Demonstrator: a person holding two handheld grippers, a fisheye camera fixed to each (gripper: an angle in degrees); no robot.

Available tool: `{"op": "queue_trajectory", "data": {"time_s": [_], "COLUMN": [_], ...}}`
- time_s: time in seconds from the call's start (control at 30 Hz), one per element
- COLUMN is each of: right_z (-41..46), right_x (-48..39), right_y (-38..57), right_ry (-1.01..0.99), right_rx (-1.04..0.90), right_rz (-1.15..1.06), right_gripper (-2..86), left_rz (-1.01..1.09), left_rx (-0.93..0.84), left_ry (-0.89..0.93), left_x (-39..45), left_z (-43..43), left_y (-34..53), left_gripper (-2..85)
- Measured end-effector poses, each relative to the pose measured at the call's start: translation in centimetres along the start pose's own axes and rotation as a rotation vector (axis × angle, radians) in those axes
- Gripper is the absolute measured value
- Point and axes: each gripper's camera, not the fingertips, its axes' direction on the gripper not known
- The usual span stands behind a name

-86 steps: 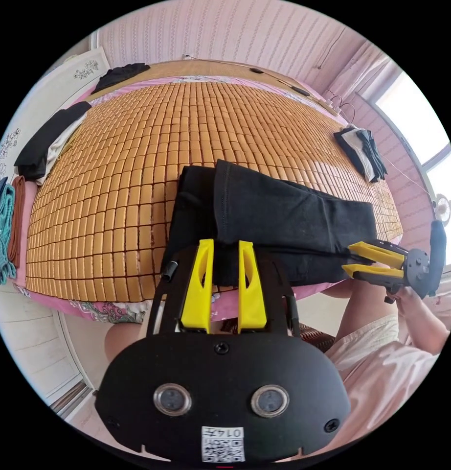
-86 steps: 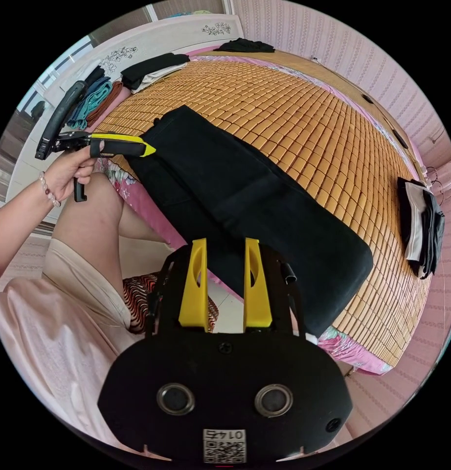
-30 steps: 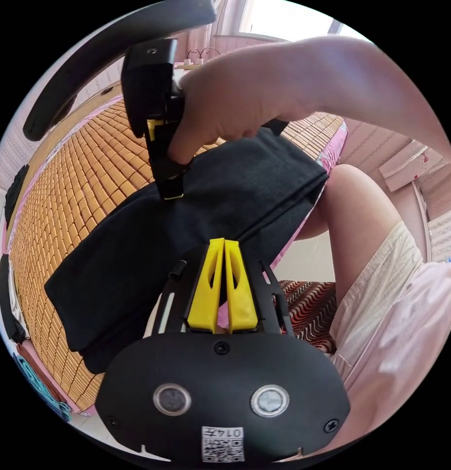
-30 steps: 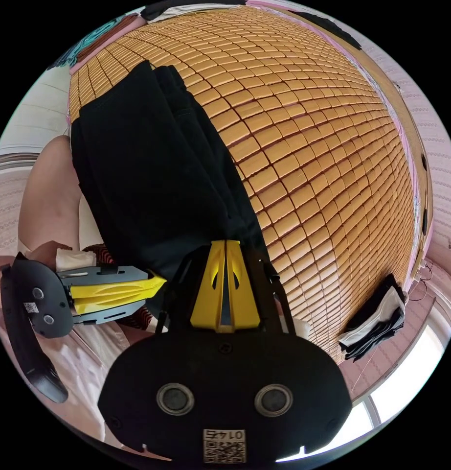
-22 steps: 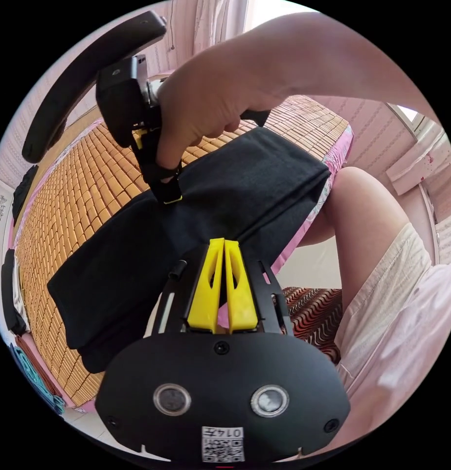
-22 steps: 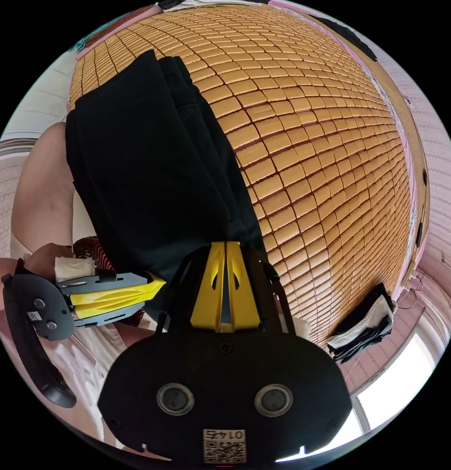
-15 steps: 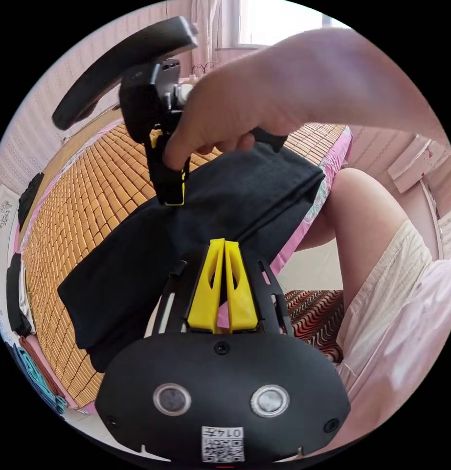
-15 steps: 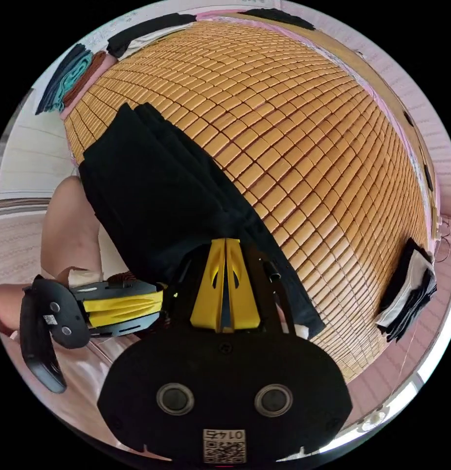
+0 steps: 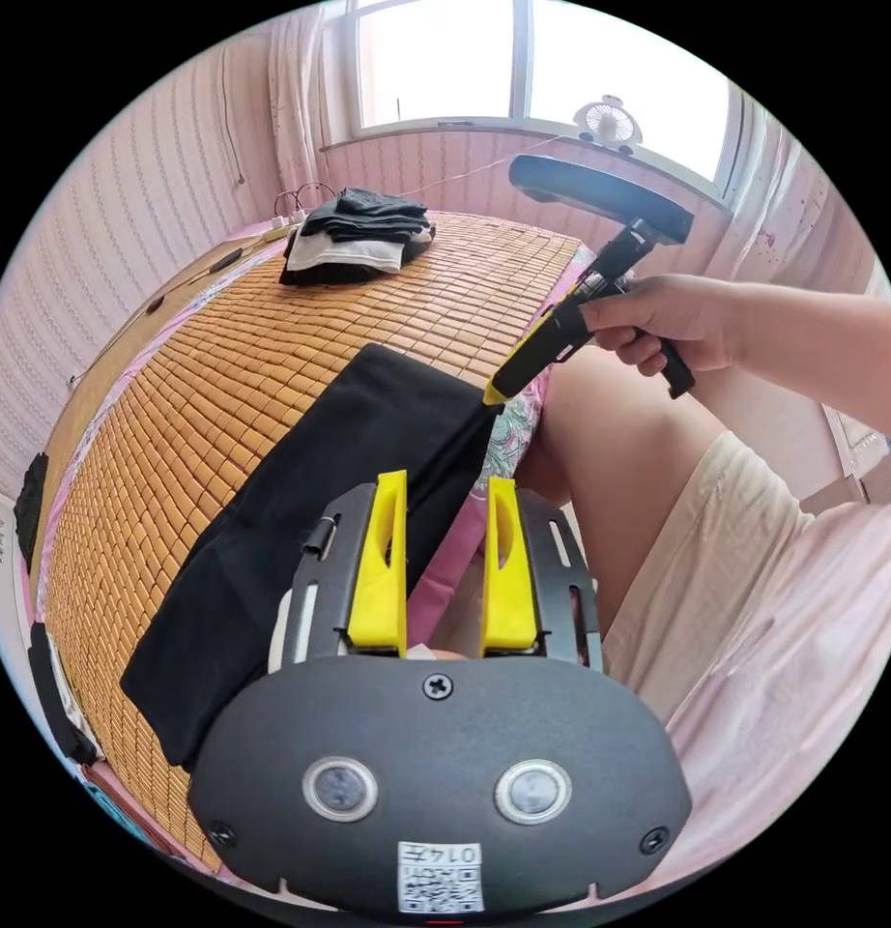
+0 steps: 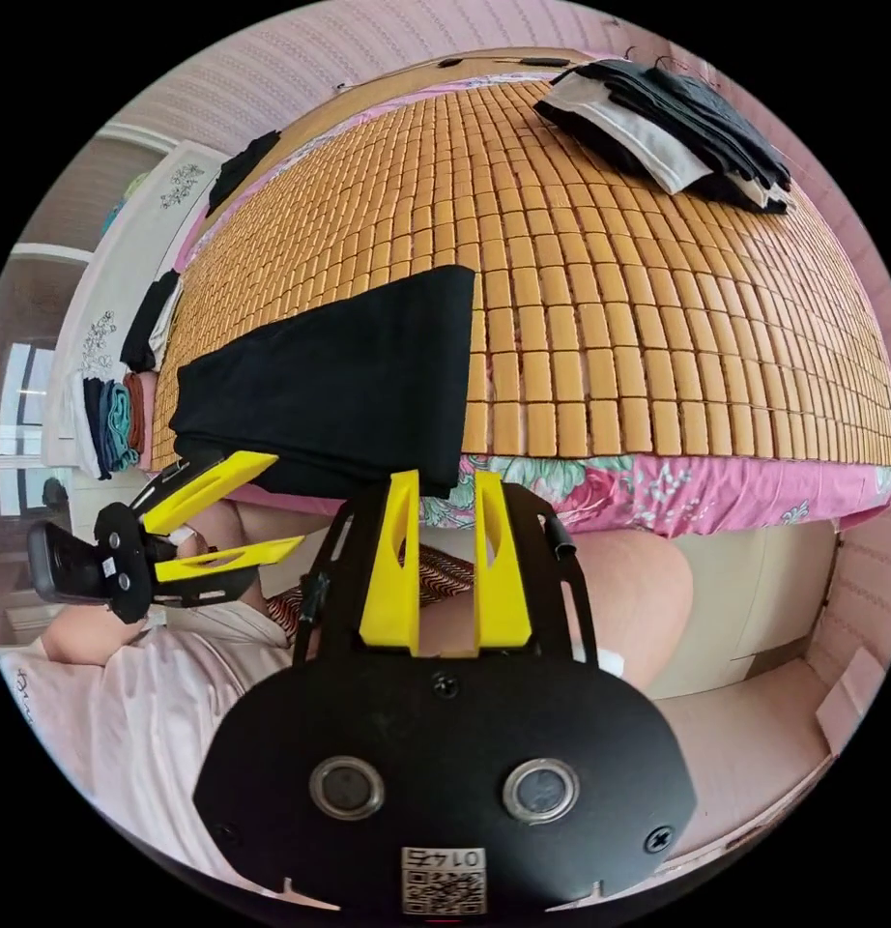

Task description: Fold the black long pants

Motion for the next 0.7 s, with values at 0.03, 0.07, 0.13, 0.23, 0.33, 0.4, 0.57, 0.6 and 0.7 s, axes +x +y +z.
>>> {"op": "queue_trajectory", "data": {"time_s": [0.03, 0.07, 0.13, 0.23, 0.33, 0.4, 0.57, 0.6, 0.7], "right_z": [0.6, 1.2, 1.6, -0.2, -2.8, -3.4, -5.0, -5.3, -5.0], "right_x": [1.1, 2.0, 2.8, 2.6, 0.9, -0.7, -2.2, -1.9, 0.3], "right_y": [0.5, 0.9, 1.7, 3.7, 6.1, 7.3, 10.9, 11.3, 12.4], "right_ry": [-0.052, -0.090, -0.092, -0.122, -0.222, -0.197, -0.003, 0.019, 0.130], "right_rx": [0.001, -0.011, -0.015, 0.066, 0.152, 0.169, 0.250, 0.275, 0.356], "right_rz": [0.029, 0.044, 0.048, -0.045, -0.185, -0.259, -0.291, -0.281, -0.192], "right_gripper": [7.3, 6.4, 4.6, 2.7, 1.8, 1.7, 2.5, 3.6, 13.8], "left_rz": [0.011, 0.035, 0.064, 0.074, 0.024, -0.035, -0.085, -0.103, -0.069], "left_rx": [-0.003, -0.011, -0.027, -0.019, 0.008, 0.015, -0.025, -0.014, -0.003], "left_ry": [0.001, 0.002, -0.005, -0.016, 0.002, -0.041, -0.084, -0.055, -0.026], "left_x": [0.4, 1.1, 2.0, 2.8, 2.8, 2.7, 2.5, 2.4, 3.2], "left_z": [0.1, 0.3, 0.5, 0.5, 0.2, -0.1, -0.4, -0.6, -1.1], "left_y": [-0.3, -0.9, -1.8, -3.2, -4.6, -5.3, -4.6, -4.0, -2.8], "left_gripper": [13.4, 13.8, 14.8, 16.1, 15.3, 8.8, 4.1, 3.9, 3.8]}}
